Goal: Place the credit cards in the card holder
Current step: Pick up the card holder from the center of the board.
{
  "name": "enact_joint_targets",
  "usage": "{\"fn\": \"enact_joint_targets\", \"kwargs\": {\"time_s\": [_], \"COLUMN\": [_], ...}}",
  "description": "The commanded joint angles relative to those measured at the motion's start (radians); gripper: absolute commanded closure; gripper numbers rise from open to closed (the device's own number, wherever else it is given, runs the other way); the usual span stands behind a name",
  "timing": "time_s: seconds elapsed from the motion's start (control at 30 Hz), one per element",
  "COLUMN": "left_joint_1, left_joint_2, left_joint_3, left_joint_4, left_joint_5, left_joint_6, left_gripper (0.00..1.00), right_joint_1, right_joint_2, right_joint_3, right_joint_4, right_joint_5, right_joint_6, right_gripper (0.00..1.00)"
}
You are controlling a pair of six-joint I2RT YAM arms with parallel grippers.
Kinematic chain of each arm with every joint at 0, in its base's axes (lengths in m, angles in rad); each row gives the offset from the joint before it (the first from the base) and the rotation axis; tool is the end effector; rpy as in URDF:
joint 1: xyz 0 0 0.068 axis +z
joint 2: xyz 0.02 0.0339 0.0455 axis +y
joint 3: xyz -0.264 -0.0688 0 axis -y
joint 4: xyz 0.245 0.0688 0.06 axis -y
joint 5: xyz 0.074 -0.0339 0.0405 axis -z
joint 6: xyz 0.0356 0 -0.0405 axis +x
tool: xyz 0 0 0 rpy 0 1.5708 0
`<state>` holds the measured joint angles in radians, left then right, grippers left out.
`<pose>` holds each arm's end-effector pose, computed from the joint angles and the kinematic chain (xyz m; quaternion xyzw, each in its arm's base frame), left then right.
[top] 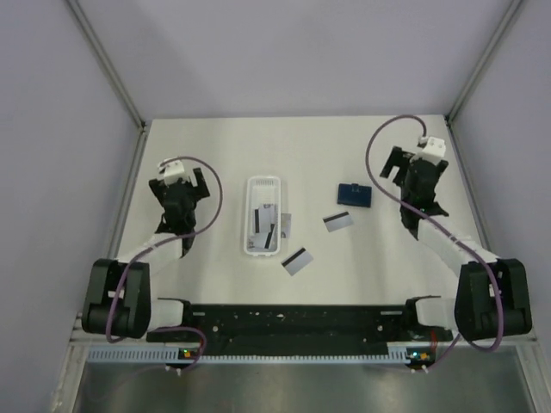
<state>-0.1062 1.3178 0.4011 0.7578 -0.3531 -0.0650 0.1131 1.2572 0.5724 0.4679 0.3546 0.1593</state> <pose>0.2565 -0.0150 0.1942 -0.0985 0.7514 0.0786 0.6478 0.2708 0.0183 0.2330 0.1282 0.7645 -0.0525 0.6296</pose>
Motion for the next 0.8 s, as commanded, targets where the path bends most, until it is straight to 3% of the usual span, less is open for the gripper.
{"fn": "enact_joint_targets", "kwargs": {"time_s": [0.0,0.1,0.23,0.47,0.77], "left_joint_1": [0.002,0.002,0.002,-0.012,-0.252], "left_joint_2": [-0.045,0.038,0.035,-0.138,-0.233], "left_joint_3": [0.308,0.502,0.614,0.483,0.417], "left_joint_4": [-0.563,-0.858,-0.998,-0.894,-0.836], "left_joint_5": [-0.097,-0.032,0.086,0.271,0.336], "left_joint_6": [-0.223,-0.318,-0.352,-0.332,-0.338], "left_gripper": [0.01,0.01,0.02,0.02,0.03], "right_joint_1": [-0.010,-0.009,-0.010,-0.010,-0.013], "right_joint_2": [0.086,0.175,0.215,0.241,0.340], "right_joint_3": [0.258,0.380,0.391,0.320,0.303], "right_joint_4": [-0.513,-0.641,-0.641,-0.592,-0.523], "right_joint_5": [0.026,-0.128,-0.267,-0.310,-0.387], "right_joint_6": [0.225,0.252,0.307,0.324,0.312], "right_gripper": [0.01,0.06,0.11,0.18,0.27]}}
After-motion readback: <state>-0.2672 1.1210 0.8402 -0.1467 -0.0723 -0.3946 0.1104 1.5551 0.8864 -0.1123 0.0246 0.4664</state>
